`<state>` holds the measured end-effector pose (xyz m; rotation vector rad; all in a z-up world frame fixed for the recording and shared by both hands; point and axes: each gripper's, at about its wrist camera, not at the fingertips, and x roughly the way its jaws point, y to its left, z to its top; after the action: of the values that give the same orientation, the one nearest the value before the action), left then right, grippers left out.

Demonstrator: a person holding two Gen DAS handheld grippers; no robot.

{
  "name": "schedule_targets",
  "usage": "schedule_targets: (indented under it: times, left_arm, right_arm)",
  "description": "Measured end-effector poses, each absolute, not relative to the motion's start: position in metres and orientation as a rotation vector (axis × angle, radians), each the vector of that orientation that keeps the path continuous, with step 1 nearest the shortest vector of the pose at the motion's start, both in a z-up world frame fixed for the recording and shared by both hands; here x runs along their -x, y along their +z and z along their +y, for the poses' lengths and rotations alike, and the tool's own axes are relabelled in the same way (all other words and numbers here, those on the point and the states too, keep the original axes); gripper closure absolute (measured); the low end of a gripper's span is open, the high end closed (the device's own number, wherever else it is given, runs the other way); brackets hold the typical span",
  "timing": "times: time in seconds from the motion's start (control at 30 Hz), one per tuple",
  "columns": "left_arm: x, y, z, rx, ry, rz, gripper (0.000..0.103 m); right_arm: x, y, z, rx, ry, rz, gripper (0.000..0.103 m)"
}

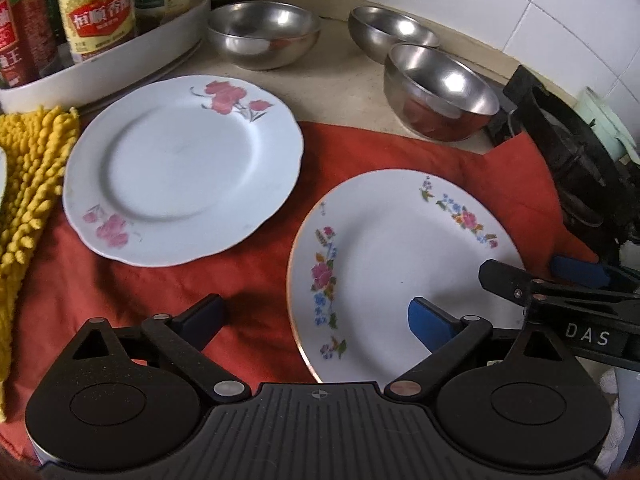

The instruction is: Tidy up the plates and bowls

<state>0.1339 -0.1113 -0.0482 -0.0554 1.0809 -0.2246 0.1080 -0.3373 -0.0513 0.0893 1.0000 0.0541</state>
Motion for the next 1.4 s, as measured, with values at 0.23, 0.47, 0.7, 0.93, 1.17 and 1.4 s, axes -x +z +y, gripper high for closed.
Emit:
schedule_targets:
  times: [0.23, 0.47, 0.7, 0.93, 1.17, 1.4]
  left_arm:
    - [-0.132, -0.051, -0.130, -0.098, -0.292, 1.083, 0.006]
    - [-0.136, -0.050, -0.120, -0.030, -0.318, 1.086, 0.004]
    - [-0.136, -0.053, -0.125, -0.047, -0.345, 1.058, 0.000]
    - [-0.145, -0.051, -0.130, -0.044, -0.396, 1.065, 0.002]
    - [-0.148, -0.045, -0.108, -0.048, -0.417, 1.119, 0.003]
    - [-0.147, -0.041, -0.088, -0.096, -0.505, 1.133, 0.006]
  right_arm:
    - [-0.104, -0.040, -0.348, -0.193, 0.279, 0.993, 0.022]
    - [-0.113, -0.042, -0.364, -0.287, 0.300, 0.976, 0.029]
    - [-0.120, -0.053, -0.364, -0.174, 0.333, 1.040, 0.029]
    - [-0.130, -0.061, -0.366, -0.298, 0.424, 1.061, 0.035]
    - [-0.135, -0.057, -0.354, -0.316, 0.460, 1.102, 0.035]
    - [-0.129, -0.053, -0.343, -0.322, 0.414, 1.119, 0.035]
